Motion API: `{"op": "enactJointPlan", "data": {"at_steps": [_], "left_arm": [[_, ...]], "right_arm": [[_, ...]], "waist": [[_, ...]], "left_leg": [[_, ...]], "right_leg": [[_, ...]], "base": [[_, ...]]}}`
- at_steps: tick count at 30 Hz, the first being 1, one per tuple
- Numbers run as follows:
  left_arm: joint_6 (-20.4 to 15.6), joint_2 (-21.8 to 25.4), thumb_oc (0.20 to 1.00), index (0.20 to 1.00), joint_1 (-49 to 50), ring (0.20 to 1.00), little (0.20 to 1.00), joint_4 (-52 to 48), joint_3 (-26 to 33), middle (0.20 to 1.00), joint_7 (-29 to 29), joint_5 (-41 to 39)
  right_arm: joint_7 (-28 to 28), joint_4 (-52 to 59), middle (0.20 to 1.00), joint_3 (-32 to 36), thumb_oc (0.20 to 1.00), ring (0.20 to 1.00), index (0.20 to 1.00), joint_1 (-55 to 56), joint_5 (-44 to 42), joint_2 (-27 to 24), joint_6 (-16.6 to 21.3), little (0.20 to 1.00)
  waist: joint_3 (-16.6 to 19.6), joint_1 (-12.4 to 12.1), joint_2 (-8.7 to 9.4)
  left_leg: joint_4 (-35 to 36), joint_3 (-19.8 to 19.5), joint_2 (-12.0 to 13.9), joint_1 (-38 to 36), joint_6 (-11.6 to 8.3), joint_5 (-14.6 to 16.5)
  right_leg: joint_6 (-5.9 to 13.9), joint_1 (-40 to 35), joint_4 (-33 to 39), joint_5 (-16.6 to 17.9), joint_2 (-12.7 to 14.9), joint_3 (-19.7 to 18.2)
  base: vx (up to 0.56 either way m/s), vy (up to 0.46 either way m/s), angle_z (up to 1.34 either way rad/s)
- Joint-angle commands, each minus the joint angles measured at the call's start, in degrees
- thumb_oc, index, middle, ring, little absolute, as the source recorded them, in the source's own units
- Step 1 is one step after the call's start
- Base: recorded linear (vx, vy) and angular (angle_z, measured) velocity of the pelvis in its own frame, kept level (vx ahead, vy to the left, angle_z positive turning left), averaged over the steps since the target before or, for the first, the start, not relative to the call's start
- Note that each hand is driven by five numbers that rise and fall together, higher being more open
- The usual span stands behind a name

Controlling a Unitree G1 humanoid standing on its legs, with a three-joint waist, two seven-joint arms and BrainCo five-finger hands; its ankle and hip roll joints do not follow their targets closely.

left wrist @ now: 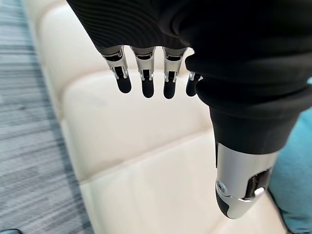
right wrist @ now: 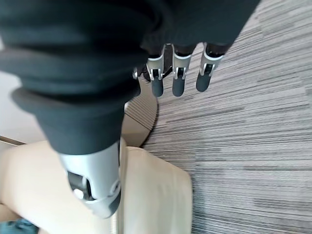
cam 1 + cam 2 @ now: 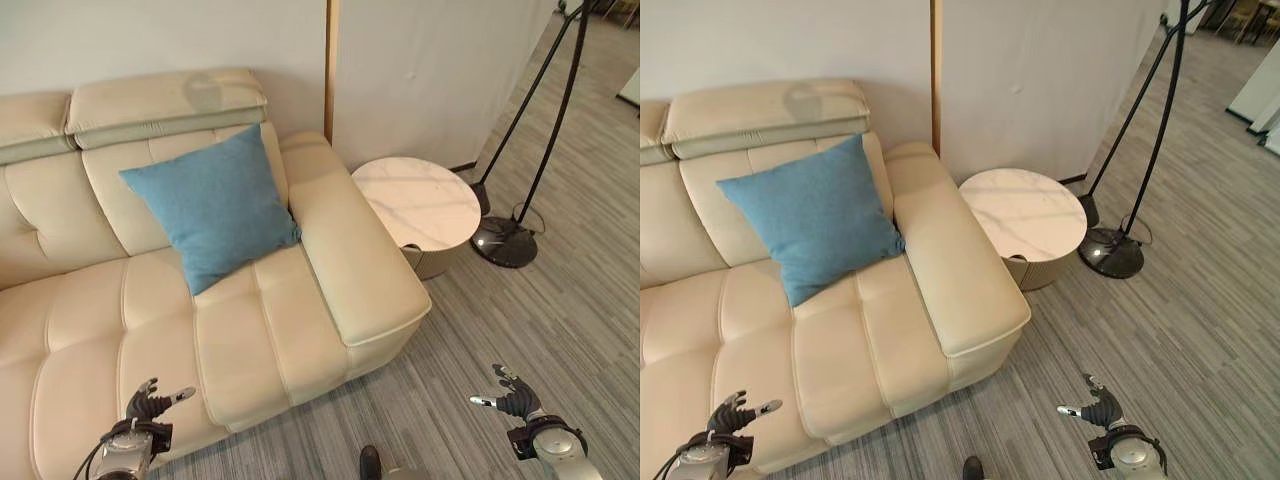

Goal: Pick up all the scattered cushions and arrange them neatly on the sofa.

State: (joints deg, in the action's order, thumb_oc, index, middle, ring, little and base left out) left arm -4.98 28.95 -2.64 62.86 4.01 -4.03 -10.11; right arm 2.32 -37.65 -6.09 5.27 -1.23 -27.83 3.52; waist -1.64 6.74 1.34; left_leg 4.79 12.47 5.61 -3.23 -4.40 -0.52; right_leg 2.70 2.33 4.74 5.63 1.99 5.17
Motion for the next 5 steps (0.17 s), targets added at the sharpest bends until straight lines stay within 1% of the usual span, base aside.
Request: {"op": "enactJointPlan", "data": {"at_steps": [1,5], "left_arm": [[-0.74,2.22,1.000,1.000,1.91,1.000,1.000,0.32,1.06,1.000,-0.39,0.94],[-0.50,1.92,1.000,1.000,1.82,1.000,1.000,0.24,0.68,1.000,-0.96,1.71]], "right_arm": [[0.95,-1.07,1.000,0.84,1.000,1.000,1.000,-0.86,-1.51,-0.18,1.15,1.000],[1.33,-1.96,1.000,0.94,1.000,1.000,1.000,-0.65,-1.74,0.33,1.09,1.000]], "waist": [[2.29,-0.97,1.79],[2.85,-1.08,1.91]], "left_leg": [[0.21,1.32,-0.85,1.55,-0.90,0.93],[0.21,1.08,-1.16,1.21,-0.73,1.02]], "right_leg": [[3.88,-0.87,-0.18,-4.58,-0.20,-1.09],[4.13,-1.71,-0.01,-4.34,0.19,-0.97]], "base": [[-0.01,0.047,-0.16],[-0.01,0.038,-0.06]]}}
